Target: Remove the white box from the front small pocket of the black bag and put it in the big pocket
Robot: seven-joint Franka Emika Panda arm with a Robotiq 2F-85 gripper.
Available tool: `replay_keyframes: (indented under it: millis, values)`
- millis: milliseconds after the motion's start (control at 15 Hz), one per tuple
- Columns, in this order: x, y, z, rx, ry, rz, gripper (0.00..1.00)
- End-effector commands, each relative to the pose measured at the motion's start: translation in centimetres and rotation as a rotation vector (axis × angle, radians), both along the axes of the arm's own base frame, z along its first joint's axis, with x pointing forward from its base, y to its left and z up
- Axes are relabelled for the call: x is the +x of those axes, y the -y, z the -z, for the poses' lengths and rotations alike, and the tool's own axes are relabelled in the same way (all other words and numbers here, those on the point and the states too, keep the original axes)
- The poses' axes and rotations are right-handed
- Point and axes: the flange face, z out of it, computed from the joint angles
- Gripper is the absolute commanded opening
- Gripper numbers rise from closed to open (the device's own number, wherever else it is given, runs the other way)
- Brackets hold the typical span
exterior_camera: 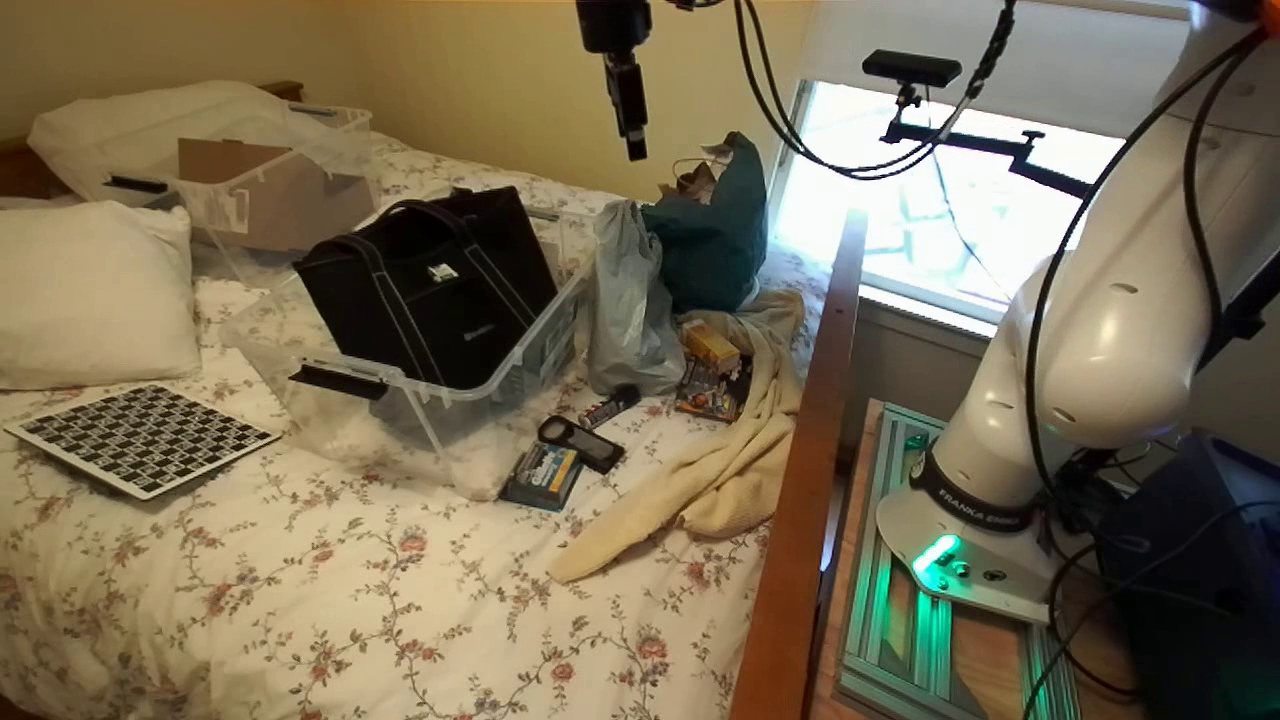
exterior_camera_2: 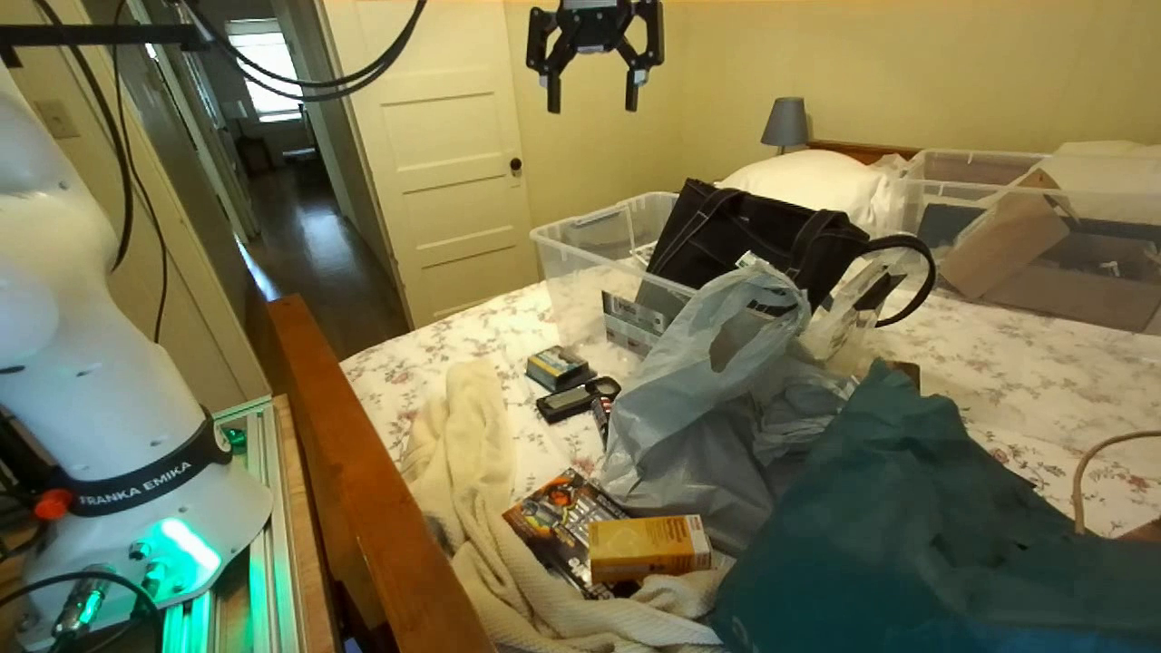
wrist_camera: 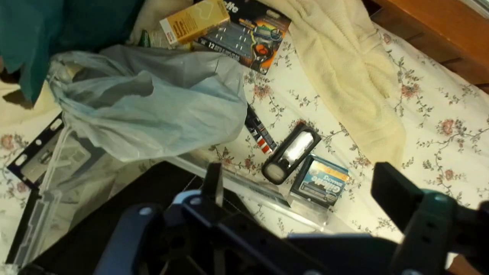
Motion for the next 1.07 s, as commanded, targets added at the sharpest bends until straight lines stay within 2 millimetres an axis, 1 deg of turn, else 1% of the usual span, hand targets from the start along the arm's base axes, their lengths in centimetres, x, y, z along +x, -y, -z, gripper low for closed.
replay_keyframes:
  millis: [0, 133, 267, 467, 600, 667, 733, 867, 1000]
  values:
    - [4.7, -1.2, -0.5, 0.004, 0.057, -0.059, 1.00]
    - [6.7, -1.7, -0.5, 0.037, 0.095, -0.061, 1.00]
    - [8.6, -2.5, 0.3, 0.068, 0.121, -0.057, 1.00]
    - [10.5, -3.9, 1.7, 0.159, 0.107, -0.047, 1.00]
    - [11.5, -4.2, 2.5, 0.226, 0.097, -0.016, 1.00]
    - [11.9, -4.4, 2.8, 0.247, 0.097, -0.008, 1.00]
    - [10.6, -4.4, 2.8, 0.189, 0.105, -0.031, 1.00]
    - [11.5, -4.3, 3.4, 0.213, 0.103, -0.022, 1.00]
    - [11.7, -4.2, 3.4, 0.217, 0.104, -0.020, 1.00]
